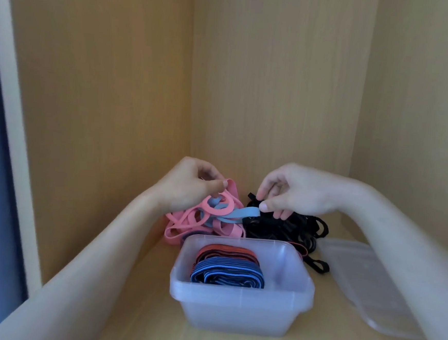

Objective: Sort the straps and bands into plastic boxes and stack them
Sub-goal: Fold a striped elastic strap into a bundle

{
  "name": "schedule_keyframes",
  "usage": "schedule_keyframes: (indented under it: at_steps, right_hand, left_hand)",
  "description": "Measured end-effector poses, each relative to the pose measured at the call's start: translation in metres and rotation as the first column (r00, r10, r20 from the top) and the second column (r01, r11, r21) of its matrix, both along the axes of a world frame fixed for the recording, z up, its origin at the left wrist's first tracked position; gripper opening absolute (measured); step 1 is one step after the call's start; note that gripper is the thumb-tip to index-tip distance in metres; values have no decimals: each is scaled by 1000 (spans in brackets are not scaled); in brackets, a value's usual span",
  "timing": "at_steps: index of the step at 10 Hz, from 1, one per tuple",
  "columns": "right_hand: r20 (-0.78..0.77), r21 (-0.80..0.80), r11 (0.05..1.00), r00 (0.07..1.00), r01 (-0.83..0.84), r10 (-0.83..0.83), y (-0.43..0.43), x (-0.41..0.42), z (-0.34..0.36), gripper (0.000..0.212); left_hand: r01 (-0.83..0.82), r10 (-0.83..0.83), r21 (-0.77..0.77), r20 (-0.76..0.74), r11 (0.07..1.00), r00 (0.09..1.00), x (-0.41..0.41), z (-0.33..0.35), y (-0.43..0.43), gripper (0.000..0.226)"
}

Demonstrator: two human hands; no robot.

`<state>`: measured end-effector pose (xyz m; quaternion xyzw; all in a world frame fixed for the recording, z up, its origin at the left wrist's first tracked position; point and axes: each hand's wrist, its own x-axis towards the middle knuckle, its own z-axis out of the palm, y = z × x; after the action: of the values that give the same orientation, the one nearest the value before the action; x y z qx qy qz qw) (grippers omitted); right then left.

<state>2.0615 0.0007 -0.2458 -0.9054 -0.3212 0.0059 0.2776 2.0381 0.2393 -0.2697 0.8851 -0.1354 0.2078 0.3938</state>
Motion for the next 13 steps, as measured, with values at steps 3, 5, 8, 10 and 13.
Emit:
schedule_keyframes:
  at_steps: [3, 5, 8, 10, 13]
  right_hand:
    - [-85, -358, 934, 996, -13, -18, 18, 44, 1, 13]
    - [-107, -522, 850, 994, -68, 14, 48, 60, -21, 6]
    - [70, -743, 669, 997, 23, 44, 60, 66, -53, 24]
    - [69, -616, 788, 997, 17, 33, 65, 69, -53, 7]
    - [149, -575, 817, 987, 40, 57, 43, 57, -20, 23]
  left_hand:
    - [-75, 97, -202, 101, 977, 990, 52, -50, 3, 16]
    - [-129, 126, 32, 70, 991, 990, 59, -68, 6, 9]
    - [-3, 76, 360, -191, 933, 979, 51, -70, 18, 10]
    - [21, 42, 271, -226, 962, 973, 51, -77, 21, 9]
    - [-25, 52, 125, -218, 992, 975, 46, -76, 18, 24]
